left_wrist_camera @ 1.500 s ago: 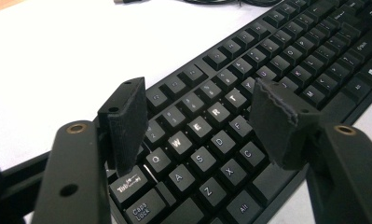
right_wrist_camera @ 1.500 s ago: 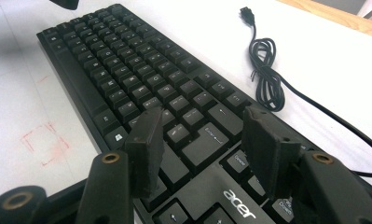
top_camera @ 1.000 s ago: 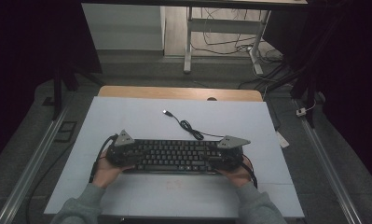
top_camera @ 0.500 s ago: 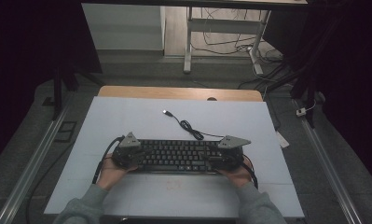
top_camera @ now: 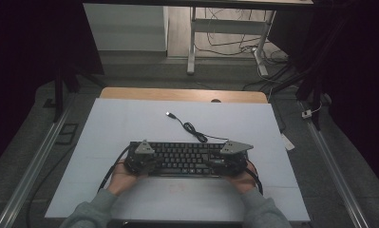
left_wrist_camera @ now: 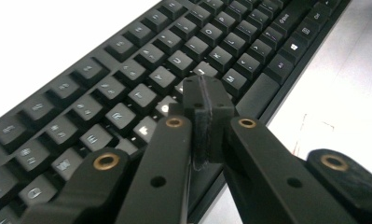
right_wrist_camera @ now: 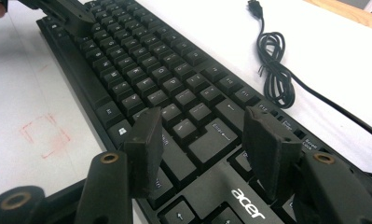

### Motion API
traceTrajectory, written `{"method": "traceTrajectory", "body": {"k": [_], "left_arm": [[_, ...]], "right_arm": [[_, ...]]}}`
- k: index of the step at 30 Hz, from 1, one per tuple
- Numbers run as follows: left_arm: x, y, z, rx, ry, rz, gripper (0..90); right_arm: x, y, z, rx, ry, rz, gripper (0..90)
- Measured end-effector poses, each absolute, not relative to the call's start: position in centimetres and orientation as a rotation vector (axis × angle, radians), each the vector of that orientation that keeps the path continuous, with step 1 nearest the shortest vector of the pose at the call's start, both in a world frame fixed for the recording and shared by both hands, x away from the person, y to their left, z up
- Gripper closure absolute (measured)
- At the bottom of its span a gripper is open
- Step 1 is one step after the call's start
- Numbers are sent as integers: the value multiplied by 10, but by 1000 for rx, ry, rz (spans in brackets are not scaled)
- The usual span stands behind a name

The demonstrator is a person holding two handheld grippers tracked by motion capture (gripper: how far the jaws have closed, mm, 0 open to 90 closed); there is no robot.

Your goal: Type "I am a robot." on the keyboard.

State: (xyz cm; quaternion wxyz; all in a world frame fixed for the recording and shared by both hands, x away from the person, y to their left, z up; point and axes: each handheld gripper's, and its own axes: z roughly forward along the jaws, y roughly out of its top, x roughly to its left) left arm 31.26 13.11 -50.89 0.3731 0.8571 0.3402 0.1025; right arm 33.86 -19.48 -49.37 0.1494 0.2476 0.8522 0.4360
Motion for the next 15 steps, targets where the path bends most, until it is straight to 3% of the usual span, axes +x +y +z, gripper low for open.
{"method": "traceTrajectory", "body": {"k": [15], "left_arm": [[318,120,-520,2251,877,251,890]], "right_arm": [[339,-196,-496,710,2460,1233,480]]}}
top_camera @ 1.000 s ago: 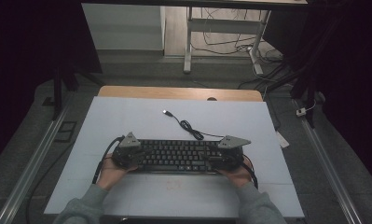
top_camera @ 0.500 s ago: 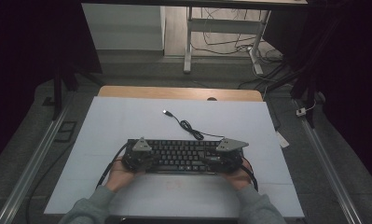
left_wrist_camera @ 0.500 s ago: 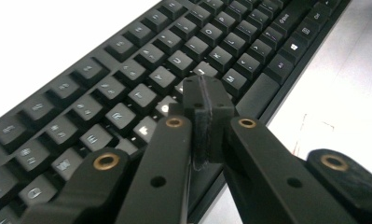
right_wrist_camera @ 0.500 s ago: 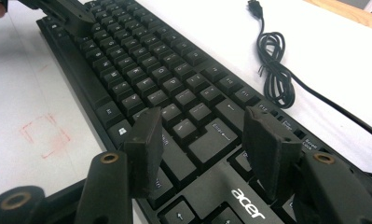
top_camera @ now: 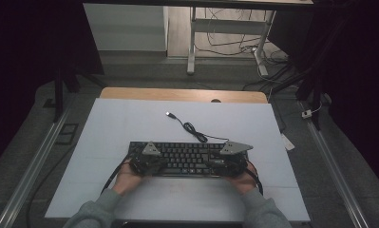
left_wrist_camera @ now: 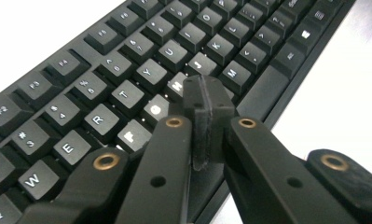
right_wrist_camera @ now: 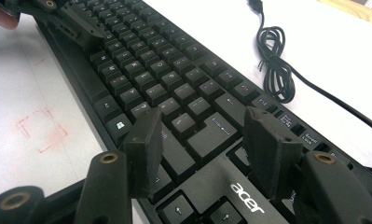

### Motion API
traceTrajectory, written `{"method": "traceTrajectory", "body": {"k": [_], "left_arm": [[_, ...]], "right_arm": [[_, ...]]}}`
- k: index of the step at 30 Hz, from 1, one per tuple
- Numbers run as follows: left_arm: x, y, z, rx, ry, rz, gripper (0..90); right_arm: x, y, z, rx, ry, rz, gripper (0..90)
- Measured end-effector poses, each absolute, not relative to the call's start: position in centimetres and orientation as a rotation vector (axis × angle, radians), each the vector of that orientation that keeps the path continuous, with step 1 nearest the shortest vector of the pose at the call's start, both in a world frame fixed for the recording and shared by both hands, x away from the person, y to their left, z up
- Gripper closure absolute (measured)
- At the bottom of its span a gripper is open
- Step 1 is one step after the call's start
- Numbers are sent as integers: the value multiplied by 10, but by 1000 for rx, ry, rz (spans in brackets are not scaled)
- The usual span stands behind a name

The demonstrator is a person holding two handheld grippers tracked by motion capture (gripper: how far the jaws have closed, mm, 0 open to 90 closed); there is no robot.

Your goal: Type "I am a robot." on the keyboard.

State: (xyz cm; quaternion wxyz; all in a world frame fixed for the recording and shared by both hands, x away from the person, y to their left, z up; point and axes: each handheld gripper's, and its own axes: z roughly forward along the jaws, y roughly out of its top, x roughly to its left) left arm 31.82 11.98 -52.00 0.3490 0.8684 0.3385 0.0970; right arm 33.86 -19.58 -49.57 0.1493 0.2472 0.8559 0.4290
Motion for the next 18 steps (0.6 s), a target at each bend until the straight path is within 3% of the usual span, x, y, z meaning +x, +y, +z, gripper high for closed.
{"method": "traceTrajectory", "body": {"k": [7,18], "left_arm": [[319,121,-520,2247,879,263,891],[316,151,-497,2077,918,283,890]], "right_arm": [[338,-195,-496,705,2460,1232,479],[338,-194,-497,702,2461,1224,474]]}}
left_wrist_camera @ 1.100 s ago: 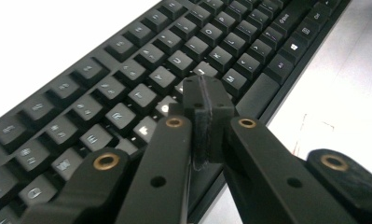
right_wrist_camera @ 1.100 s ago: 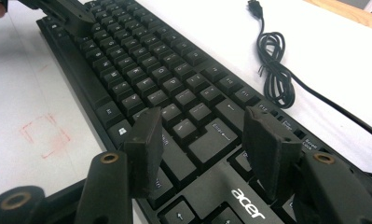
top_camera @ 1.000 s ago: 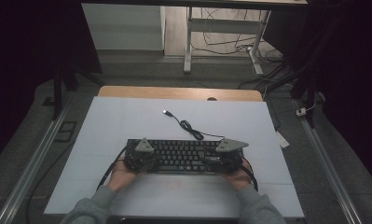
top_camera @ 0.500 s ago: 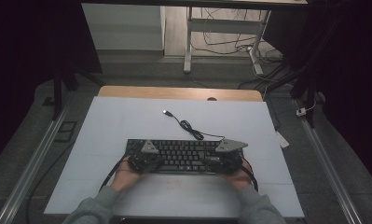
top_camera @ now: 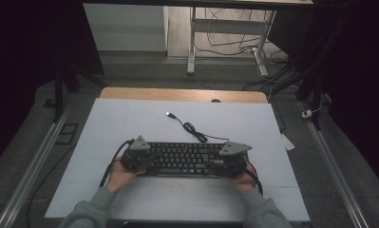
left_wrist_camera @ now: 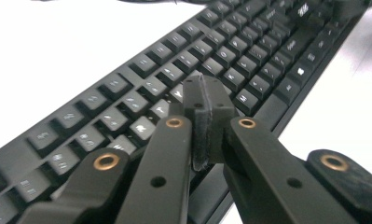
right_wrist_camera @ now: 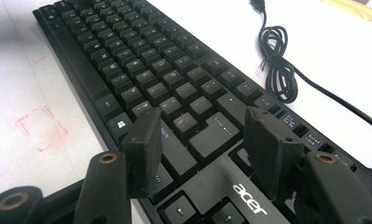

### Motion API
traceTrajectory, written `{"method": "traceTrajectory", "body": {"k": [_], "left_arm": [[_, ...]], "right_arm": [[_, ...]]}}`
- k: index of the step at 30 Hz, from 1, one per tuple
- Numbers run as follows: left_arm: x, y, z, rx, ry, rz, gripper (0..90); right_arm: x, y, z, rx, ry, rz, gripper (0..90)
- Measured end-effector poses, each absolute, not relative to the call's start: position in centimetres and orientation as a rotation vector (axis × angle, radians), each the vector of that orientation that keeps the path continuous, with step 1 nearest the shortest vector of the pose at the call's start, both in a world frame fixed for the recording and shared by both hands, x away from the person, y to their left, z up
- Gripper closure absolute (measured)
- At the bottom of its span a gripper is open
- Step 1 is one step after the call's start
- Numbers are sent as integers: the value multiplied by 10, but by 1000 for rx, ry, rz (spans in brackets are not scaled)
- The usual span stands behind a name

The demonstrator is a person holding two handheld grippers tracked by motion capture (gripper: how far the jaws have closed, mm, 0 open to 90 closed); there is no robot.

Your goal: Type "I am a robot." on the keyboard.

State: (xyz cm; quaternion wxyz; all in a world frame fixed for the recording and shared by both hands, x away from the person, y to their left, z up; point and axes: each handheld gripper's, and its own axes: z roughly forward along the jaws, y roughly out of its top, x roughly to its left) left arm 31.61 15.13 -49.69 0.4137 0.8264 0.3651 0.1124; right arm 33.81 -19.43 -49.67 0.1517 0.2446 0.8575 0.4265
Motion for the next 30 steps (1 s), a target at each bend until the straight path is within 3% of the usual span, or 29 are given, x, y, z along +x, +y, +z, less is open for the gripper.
{"method": "traceTrajectory", "body": {"k": [6,11,16,30], "left_arm": [[316,171,-487,1998,970,303,842],[315,181,-484,1967,1021,338,589],[315,185,-483,1964,1056,356,462],[316,186,-485,1983,1071,357,401]], "right_arm": [[338,-195,-497,708,2462,1215,472],[339,-194,-498,699,2467,1222,471],[339,-193,-498,697,2470,1215,470],[338,-190,-499,684,2479,1211,468]]}}
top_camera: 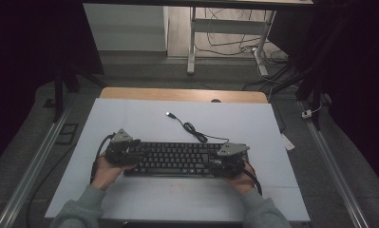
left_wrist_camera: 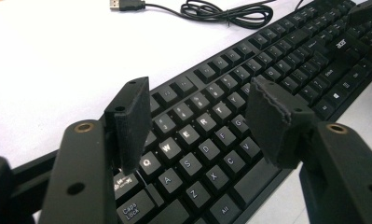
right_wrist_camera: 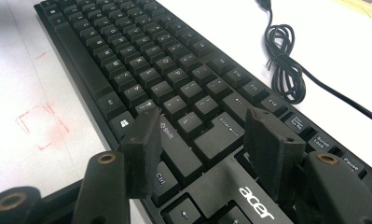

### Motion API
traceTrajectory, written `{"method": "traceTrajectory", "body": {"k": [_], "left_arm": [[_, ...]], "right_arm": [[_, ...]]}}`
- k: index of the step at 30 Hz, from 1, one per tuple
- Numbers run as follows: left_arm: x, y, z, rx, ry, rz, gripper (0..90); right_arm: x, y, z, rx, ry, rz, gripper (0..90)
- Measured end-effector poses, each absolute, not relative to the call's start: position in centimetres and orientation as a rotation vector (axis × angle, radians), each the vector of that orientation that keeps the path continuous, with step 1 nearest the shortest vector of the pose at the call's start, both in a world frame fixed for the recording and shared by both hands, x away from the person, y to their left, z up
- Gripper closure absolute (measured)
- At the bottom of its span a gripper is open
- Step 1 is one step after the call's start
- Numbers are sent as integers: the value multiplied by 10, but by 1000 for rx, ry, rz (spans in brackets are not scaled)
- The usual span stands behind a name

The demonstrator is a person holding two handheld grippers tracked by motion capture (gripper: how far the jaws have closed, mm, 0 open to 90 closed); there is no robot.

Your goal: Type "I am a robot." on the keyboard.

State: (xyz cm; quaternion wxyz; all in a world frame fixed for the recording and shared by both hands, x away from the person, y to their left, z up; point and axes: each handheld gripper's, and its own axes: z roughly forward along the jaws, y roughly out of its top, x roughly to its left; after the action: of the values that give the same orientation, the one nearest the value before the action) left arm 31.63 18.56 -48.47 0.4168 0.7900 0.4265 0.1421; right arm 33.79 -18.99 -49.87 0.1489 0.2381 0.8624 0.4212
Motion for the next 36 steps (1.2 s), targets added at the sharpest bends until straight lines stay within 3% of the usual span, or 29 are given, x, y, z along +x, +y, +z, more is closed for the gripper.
{"method": "traceTrajectory", "body": {"k": [12,19,30,36], "left_arm": [[318,184,-488,2008,1080,356,385],[319,183,-491,2024,1079,353,382],[318,181,-492,2034,1075,367,379],[317,181,-491,2021,1078,393,380]], "right_arm": [[348,-163,-495,682,2484,1236,472],[358,-145,-499,690,2499,1224,527],[365,-122,-503,692,2580,1196,876],[373,-107,-506,673,2600,1170,898]]}}
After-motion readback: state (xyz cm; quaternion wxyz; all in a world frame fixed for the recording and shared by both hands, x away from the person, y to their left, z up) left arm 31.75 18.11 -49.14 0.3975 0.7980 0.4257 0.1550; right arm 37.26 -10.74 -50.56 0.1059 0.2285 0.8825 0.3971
